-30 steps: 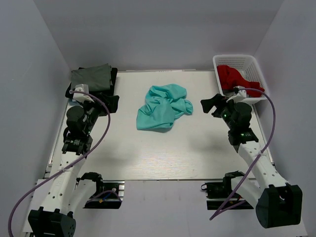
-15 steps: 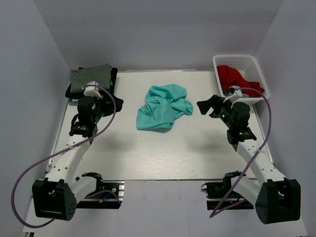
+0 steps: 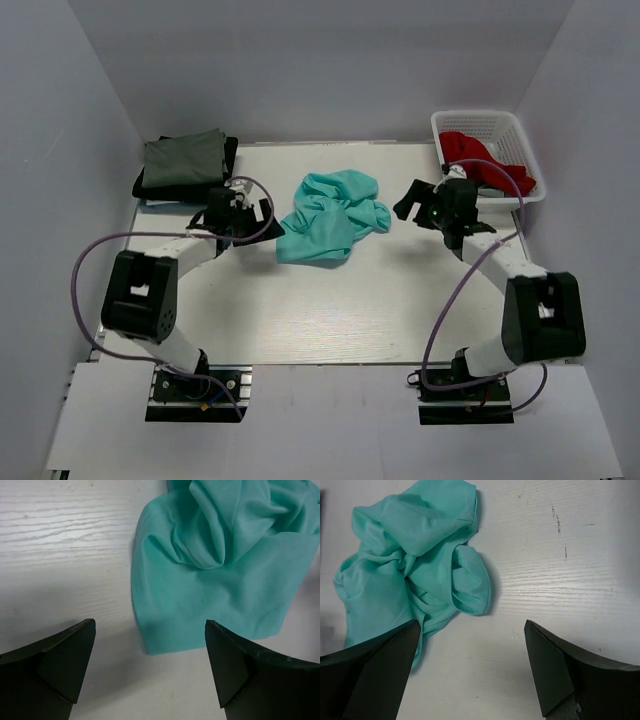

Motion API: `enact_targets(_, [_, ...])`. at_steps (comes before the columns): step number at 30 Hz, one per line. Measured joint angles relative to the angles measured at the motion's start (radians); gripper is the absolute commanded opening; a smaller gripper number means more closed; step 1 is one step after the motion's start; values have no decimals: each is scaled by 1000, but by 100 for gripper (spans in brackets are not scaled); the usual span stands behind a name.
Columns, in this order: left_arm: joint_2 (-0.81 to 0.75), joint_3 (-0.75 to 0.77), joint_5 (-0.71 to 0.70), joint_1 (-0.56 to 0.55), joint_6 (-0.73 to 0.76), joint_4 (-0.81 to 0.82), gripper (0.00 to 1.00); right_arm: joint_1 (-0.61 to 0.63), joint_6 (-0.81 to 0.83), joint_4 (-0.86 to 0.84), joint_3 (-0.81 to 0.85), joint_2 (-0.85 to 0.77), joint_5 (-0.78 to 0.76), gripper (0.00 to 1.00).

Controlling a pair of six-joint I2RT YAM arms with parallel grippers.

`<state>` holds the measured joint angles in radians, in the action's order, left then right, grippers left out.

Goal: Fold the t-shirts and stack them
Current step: Flatten out the tshirt

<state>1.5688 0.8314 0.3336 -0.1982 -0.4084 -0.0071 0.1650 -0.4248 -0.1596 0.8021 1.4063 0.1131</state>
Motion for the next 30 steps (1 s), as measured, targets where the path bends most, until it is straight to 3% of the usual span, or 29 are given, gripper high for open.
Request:
enact_targets(9, [259, 251, -111, -87, 30, -63, 100, 36, 42, 39, 158, 279, 9, 90])
enact_targets(12, [318, 304, -164, -99, 39, -100, 91, 45, 49, 47, 199, 347, 13, 86])
enact_targets(13, [334, 327, -185, -105, 50, -103, 81, 48, 53, 47, 217, 375, 17, 85])
enact_targets(15, [341, 336, -206, -109, 55, -109, 77, 54, 62, 54, 231, 403, 24, 81])
enact_targets(20, [360, 344, -238, -129, 77, -108, 66, 74, 92, 53, 267, 459, 45, 57])
enact_targets(21, [363, 346, -243, -137, 82, -105, 60, 78, 99, 53, 268, 465, 51, 56])
enact_targets(22, [369, 349, -245, -144, 85, -100, 52, 83, 102, 54, 269, 470, 54, 52])
enact_targets(23, [374, 354, -249, -153, 90, -96, 43, 88, 105, 55, 271, 475, 54, 39])
enact_targets(24, [382, 358, -251, -160, 92, -94, 16, 93, 115, 56, 277, 480, 53, 28])
enact_targets(25, [388, 362, -254, -168, 90, -91, 2, 97, 117, 58, 282, 484, 50, 20])
enact_targets(26, [396, 367, -260, -175, 95, -95, 0, 100, 114, 60, 287, 488, 47, 9])
enact_targets(28, [400, 373, -268, -183, 104, -92, 0, 101, 116, 59, 291, 489, 40, 0])
enact_targets(30, [397, 373, -285, -189, 104, -94, 0, 102, 116, 56, 292, 486, 32, 0])
